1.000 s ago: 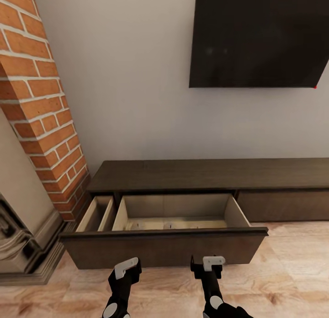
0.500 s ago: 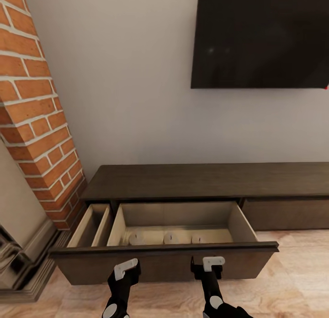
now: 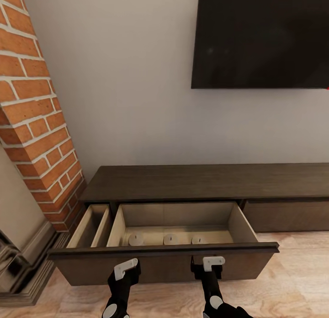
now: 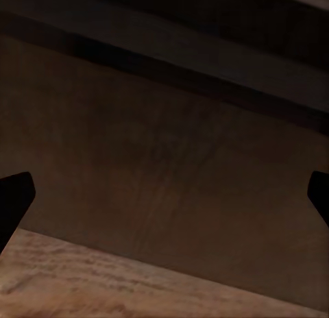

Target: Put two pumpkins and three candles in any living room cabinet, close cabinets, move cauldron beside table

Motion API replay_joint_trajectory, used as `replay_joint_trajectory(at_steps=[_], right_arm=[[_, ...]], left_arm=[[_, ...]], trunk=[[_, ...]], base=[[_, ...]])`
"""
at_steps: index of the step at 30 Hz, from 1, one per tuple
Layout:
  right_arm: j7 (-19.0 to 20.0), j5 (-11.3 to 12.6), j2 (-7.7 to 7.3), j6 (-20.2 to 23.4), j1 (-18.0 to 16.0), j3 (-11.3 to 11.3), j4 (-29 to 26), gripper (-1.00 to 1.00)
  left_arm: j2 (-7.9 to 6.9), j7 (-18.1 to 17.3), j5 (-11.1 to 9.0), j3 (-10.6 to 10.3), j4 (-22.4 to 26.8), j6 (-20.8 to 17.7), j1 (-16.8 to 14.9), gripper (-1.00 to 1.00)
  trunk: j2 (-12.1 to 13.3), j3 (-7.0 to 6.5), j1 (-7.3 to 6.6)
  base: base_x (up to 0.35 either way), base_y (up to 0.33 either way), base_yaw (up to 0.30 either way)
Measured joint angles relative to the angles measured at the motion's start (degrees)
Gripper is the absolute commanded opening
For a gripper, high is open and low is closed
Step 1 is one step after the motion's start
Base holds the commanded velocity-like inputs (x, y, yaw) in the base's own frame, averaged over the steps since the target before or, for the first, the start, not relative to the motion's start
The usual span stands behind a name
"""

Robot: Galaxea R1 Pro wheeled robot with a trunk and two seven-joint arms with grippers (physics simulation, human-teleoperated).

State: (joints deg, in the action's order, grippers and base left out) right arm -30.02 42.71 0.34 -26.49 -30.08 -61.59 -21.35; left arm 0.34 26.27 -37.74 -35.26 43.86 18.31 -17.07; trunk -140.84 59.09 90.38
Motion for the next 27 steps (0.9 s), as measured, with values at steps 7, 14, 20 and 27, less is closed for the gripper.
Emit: replay_joint_trajectory(at_steps=[7, 14, 20, 27], right_arm=[[0.1, -0.25, -0.06, 0.09, 0.01, -0.15, -0.01, 1.0], [0.13, -0.28, -0.06, 0.14, 0.01, -0.2, -0.01, 1.0], [0.14, -0.24, -0.06, 0.09, 0.01, -0.21, 0.0, 1.0], [0.14, -0.27, -0.06, 0.07, 0.03, -0.2, -0.01, 1.0]], left_arm=[[0.04, 0.0, 0.0, 0.0, 0.0, -0.01, 0.0, 1.0], [0.06, 0.0, 0.0, 0.0, 0.0, -0.01, 0.0, 1.0], [0.06, 0.0, 0.0, 0.0, 0.0, -0.01, 0.0, 1.0], [0.04, 0.0, 0.0, 0.0, 0.0, -0.01, 0.0, 1.0]], trunk=[[0.0, 0.0, -0.03], [0.0, 0.0, -0.03], [0.0, 0.0, -0.03], [0.0, 0.0, -0.03]], base=[[0.175, 0.0, 0.0], [0.239, 0.0, 0.0], [0.241, 0.0, 0.0], [0.24, 0.0, 0.0]])
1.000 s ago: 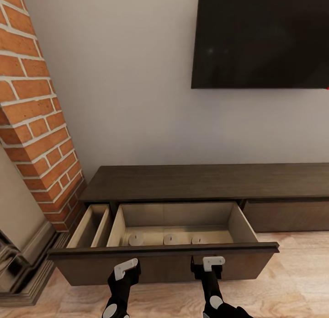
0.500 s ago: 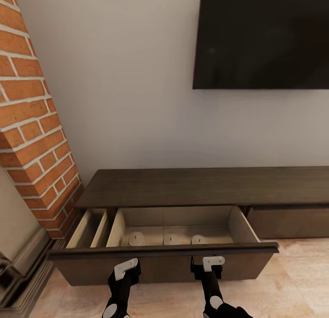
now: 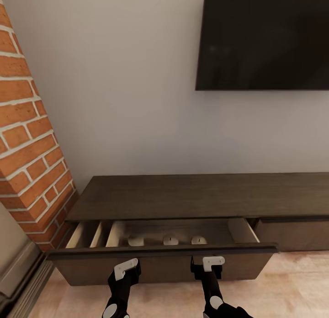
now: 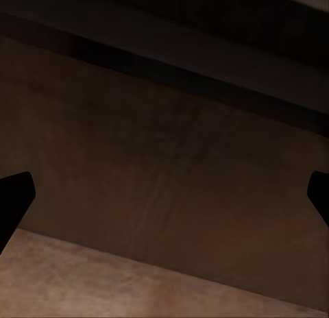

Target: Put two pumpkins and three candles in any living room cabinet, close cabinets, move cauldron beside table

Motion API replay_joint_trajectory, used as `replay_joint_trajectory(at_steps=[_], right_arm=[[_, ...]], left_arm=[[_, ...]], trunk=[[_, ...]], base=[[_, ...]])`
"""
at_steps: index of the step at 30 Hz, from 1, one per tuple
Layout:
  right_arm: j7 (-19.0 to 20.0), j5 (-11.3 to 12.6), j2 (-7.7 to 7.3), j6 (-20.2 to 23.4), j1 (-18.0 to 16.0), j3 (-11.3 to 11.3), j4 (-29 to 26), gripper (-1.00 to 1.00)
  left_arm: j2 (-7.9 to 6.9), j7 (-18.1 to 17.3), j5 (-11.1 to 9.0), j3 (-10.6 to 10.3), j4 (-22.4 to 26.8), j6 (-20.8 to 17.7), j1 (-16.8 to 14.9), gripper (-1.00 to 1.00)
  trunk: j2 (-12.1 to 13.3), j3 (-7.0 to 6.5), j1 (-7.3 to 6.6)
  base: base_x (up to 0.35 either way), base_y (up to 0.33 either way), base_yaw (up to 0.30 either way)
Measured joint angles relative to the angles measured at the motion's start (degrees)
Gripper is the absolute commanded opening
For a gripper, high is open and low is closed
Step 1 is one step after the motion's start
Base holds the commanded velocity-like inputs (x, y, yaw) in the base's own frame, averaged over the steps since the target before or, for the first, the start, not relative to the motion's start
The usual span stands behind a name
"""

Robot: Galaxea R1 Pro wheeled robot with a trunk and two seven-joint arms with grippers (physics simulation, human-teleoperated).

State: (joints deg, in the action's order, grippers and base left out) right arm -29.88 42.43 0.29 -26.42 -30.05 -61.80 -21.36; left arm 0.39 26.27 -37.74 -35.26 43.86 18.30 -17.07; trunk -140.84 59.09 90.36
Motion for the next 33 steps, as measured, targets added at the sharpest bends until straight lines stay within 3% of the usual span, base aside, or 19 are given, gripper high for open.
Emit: replay_joint_trajectory(at_steps=[33], right_arm=[[-0.06, 0.02, 0.0, 0.04, -0.01, 0.02, 0.0, 1.0]], left_arm=[[-0.06, 0.0, 0.0, 0.0, 0.0, 0.0, 0.0, 1.0]], trunk=[[0.0, 0.0, 0.01]], base=[[0.152, 0.0, 0.0]])
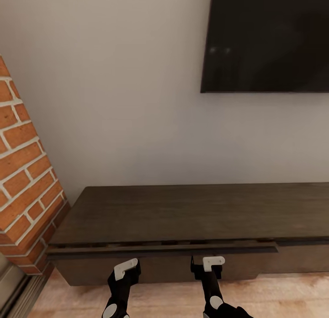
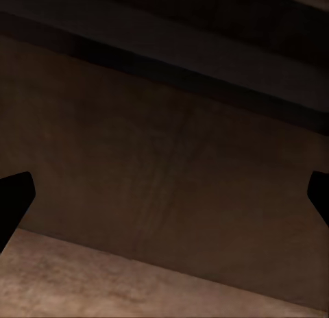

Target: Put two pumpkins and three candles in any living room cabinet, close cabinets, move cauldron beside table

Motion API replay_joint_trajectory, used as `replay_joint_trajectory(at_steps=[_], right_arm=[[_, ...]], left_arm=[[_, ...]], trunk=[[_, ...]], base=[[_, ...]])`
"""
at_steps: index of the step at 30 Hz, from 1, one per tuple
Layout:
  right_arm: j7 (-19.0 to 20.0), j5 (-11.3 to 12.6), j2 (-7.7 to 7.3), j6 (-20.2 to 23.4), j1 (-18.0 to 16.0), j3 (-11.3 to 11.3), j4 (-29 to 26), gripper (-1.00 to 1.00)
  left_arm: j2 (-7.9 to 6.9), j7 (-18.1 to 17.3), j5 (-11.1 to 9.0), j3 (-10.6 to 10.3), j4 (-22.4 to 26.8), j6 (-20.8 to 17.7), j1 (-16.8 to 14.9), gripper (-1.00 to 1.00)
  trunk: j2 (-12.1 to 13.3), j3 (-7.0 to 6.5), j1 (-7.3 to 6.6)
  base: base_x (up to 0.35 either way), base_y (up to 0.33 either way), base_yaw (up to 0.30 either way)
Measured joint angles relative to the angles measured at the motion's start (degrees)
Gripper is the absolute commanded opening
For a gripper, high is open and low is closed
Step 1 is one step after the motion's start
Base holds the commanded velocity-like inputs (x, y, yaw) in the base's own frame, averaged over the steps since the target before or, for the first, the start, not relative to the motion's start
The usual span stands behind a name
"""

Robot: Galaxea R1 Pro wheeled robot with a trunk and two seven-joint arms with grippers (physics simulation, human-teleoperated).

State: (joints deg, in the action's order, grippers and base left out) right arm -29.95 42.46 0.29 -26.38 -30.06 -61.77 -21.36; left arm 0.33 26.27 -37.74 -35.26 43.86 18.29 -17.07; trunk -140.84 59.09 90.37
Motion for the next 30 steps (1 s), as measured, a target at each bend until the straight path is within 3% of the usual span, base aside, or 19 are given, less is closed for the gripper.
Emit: replay_joint_trajectory(at_steps=[17, 30], right_arm=[[0.01, 0.14, -0.01, -0.07, -0.02, 0.09, 0.01, 1.0], [-0.08, 0.33, -0.01, -0.13, -0.03, 0.12, 0.01, 1.0]], left_arm=[[-0.02, 0.0, 0.0, 0.0, 0.0, 0.0, 0.0, 1.0], [0.06, 0.0, 0.0, 0.0, 0.0, 0.0, 0.0, 1.0]], trunk=[[0.0, 0.0, 0.01], [0.0, 0.0, 0.05]], base=[[0.06, 0.0, 0.0], [-0.286, 0.0, 0.0]])
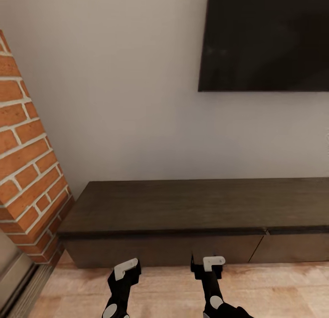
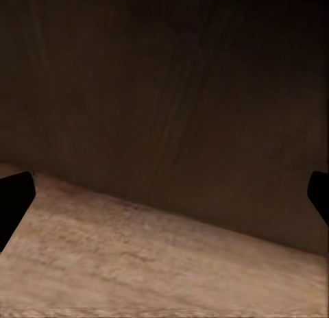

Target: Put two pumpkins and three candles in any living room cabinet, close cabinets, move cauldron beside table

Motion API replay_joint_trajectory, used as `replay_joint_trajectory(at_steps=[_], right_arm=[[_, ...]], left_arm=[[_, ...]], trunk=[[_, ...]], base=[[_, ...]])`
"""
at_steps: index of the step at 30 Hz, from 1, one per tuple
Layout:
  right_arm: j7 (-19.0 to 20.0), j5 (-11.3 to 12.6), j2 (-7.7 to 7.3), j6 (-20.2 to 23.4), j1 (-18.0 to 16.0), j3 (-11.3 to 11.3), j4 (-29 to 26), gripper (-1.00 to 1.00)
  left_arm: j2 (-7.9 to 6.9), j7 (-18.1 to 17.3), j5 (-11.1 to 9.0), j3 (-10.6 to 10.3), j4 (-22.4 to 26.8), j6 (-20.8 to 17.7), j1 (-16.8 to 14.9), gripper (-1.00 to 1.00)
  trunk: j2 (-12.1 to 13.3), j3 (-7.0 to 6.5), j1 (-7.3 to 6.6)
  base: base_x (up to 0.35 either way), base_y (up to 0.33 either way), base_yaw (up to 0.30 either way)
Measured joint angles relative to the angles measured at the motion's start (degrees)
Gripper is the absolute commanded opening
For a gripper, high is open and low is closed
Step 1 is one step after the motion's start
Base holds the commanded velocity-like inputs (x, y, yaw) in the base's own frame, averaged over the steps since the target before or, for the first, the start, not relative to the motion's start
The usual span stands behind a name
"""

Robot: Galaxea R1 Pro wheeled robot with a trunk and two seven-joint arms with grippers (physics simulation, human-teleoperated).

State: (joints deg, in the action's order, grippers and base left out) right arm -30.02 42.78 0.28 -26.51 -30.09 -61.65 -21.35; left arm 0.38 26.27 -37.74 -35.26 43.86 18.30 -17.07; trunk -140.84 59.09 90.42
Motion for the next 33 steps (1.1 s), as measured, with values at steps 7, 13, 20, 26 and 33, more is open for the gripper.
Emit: replay_joint_trajectory(at_steps=[7, 13, 20, 26, 33], right_arm=[[0.0, -0.22, 0.0, -0.02, 0.01, 0.01, -0.02, 1.0], [-0.03, 0.01, -0.04, -0.04, 0.01, 0.12, -0.1, 1.0], [-0.09, 0.09, -0.09, -0.03, 0.02, 0.26, -0.27, 1.0], [-0.1, 0.15, -0.17, 0.04, -0.01, 0.35, -0.35, 1.0], [-0.11, 0.18, -0.18, 0.02, 0.0, 0.35, -0.35, 1.0]], left_arm=[[-0.12, 0.0, 0.08, 0.0, 0.17, 0.0, 0.0, 1.0], [-0.23, 0.56, 0.09, -0.04, 2.95, -0.49, 0.04, 1.0], [-3.35, 0.52, -0.26, 0.26, 8.27, -5.57, 0.2, 1.0], [-9.58, 4.5, -3.17, 0.72, 23.46, -24.07, 1.14, 1.0], [-13.22, 4.94, -18.92, 3.41, 27.22, -38.56, 1.3, 1.0]], trunk=[[0.0, 0.0, 0.0], [0.0, 0.0, 0.0], [0.0, 0.0, 0.0], [0.0, -0.01, -0.02], [0.0, -0.01, -0.04]], base=[[-0.337, 0.0, 0.0], [-0.337, 0.0, 0.0], [-0.327, 0.0, 0.0], [-0.202, 0.0, 0.0], [-0.015, 0.0, 0.0]])
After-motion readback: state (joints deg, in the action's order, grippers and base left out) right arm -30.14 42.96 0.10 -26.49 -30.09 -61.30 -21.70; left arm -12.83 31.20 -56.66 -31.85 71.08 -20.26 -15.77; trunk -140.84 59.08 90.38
